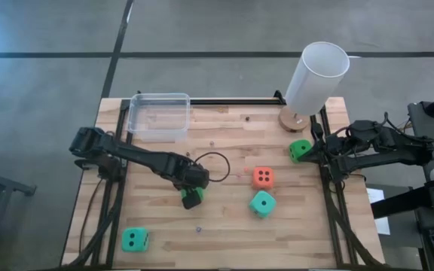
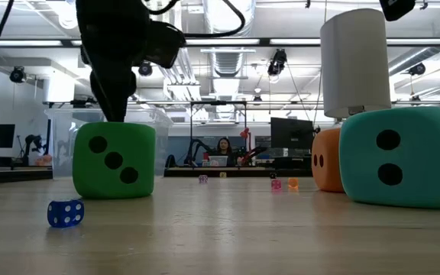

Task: Pick & Place Dice
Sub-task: Put the left green large dice into the transparent bin

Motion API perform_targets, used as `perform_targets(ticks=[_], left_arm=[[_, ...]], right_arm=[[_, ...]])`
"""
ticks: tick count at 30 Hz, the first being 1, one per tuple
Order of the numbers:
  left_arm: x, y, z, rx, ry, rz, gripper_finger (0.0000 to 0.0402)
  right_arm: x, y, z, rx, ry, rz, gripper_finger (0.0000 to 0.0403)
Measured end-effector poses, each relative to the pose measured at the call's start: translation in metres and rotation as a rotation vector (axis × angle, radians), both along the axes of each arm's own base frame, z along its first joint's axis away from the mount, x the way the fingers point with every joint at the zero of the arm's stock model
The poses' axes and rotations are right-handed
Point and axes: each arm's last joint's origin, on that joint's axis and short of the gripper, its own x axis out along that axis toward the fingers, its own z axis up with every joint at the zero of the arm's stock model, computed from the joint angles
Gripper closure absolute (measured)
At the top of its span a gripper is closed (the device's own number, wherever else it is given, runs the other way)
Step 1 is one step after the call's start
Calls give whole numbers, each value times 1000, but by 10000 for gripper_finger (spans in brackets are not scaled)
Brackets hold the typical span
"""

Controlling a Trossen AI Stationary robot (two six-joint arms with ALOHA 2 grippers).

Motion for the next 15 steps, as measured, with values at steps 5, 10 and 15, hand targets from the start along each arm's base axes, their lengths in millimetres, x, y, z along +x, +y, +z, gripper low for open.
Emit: perform_targets(ticks=[5,10,15], left_arm=[[1,1,-1,17,5,-16,4],[2,1,-1,17,2,-27,4],[3,1,9,29,10,-55,3]], right_arm=[[0,0,0,0,0,0,394],[0,0,0,0,0,0,394],[0,0,0,0,0,1,394]])
